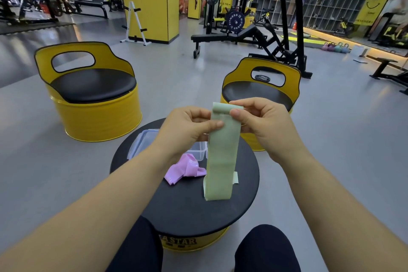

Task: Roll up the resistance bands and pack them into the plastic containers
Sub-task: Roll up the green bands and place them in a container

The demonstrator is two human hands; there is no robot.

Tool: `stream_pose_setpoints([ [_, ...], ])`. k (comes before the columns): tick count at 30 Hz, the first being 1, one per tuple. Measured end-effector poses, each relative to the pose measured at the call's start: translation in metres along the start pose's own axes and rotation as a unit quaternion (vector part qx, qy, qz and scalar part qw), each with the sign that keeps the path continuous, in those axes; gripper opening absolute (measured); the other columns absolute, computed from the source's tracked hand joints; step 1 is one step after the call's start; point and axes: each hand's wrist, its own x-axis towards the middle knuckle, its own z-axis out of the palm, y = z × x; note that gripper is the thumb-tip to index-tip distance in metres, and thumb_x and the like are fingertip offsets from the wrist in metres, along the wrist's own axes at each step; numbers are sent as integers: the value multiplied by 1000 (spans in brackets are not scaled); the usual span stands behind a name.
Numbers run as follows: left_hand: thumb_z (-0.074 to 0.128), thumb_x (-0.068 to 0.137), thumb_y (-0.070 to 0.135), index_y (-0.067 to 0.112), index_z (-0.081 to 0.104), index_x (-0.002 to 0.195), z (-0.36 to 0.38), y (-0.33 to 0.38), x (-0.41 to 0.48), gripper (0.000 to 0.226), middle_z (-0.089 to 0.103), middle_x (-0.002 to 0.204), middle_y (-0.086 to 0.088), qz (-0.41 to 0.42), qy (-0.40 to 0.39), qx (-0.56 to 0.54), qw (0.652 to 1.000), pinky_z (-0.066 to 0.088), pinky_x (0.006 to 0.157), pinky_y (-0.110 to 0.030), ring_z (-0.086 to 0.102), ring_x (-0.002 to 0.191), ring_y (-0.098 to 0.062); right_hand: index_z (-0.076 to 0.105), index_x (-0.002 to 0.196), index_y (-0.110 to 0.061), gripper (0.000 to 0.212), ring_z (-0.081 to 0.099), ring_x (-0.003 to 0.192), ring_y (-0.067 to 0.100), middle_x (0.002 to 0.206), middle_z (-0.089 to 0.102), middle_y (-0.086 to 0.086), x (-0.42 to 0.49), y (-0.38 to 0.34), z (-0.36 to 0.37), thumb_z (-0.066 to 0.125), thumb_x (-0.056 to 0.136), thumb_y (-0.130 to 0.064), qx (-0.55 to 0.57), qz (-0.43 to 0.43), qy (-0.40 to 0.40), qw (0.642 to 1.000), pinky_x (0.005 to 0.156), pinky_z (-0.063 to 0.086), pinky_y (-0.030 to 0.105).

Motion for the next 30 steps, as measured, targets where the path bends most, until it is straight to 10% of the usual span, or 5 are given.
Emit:
stream_pose_setpoints([
  [30, 69, 81, 10, 21, 71, 82, -5, 8, -3, 11, 74, 78, -1, 50, -8, 20, 999, 56, 64, -24, 69, 72, -12, 72, 85, -12, 20, 71, 78, 12, 78, 74, -4, 0, 0, 3, 73, 73, 3, -30, -14, -20, 999, 69, 56, 20],
])
